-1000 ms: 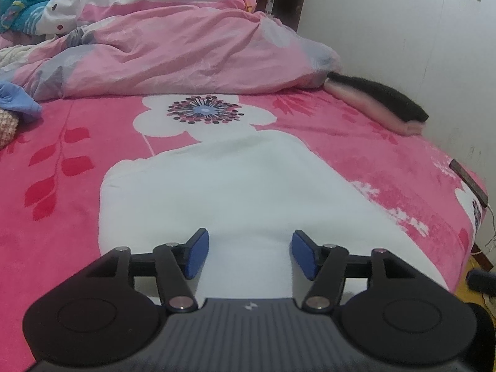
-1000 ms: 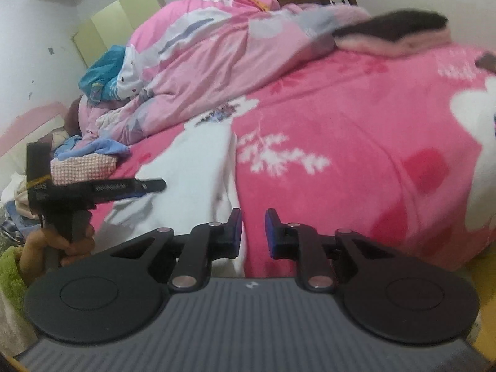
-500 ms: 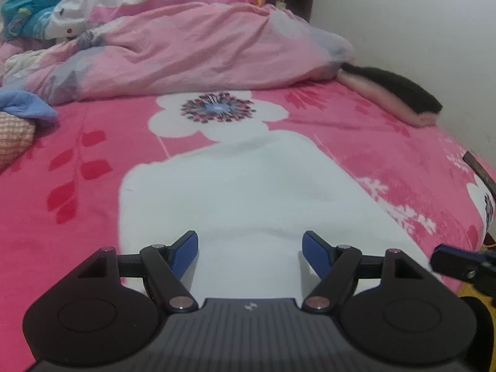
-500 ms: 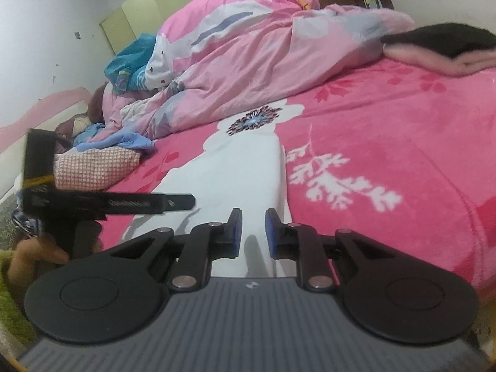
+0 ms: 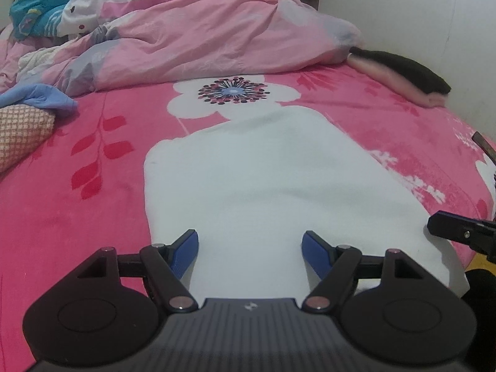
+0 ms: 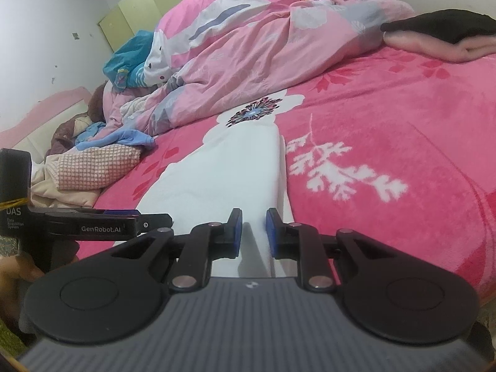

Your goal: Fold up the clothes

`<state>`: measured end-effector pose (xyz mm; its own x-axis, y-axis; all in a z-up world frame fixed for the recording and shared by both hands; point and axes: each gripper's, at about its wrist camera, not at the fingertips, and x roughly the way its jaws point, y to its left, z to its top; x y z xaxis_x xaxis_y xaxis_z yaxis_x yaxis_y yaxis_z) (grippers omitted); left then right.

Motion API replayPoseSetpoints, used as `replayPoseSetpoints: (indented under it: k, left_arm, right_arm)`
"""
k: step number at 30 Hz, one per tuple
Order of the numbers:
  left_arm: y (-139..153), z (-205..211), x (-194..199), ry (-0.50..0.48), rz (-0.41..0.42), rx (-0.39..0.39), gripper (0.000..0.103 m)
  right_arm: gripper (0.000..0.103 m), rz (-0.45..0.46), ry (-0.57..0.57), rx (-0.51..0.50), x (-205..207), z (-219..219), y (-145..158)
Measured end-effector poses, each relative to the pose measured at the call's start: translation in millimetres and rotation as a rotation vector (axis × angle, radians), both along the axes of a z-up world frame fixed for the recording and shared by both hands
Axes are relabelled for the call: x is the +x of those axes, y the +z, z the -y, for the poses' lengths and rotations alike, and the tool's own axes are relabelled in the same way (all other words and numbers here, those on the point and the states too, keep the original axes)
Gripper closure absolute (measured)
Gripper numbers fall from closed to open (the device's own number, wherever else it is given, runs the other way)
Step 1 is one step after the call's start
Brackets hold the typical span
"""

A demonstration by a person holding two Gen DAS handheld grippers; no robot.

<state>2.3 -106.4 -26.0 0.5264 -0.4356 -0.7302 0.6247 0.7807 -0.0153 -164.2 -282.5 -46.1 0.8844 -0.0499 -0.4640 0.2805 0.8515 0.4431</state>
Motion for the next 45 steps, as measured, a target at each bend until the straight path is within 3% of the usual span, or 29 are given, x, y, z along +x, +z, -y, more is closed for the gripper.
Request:
replayPoseSetpoints:
  k: [29,45]
  left_arm:
    - [13,-42,-3,0.120,0.024,0.015,0.028]
    - [5,-39,-2,0.137,0.001,0.046,0.027]
  right_arm:
    - [0.086,-0.016,-0.023,-0.023,-12,-9,8]
    - [0.086,-0.025,-0.019,-0.043,-12,-15,13]
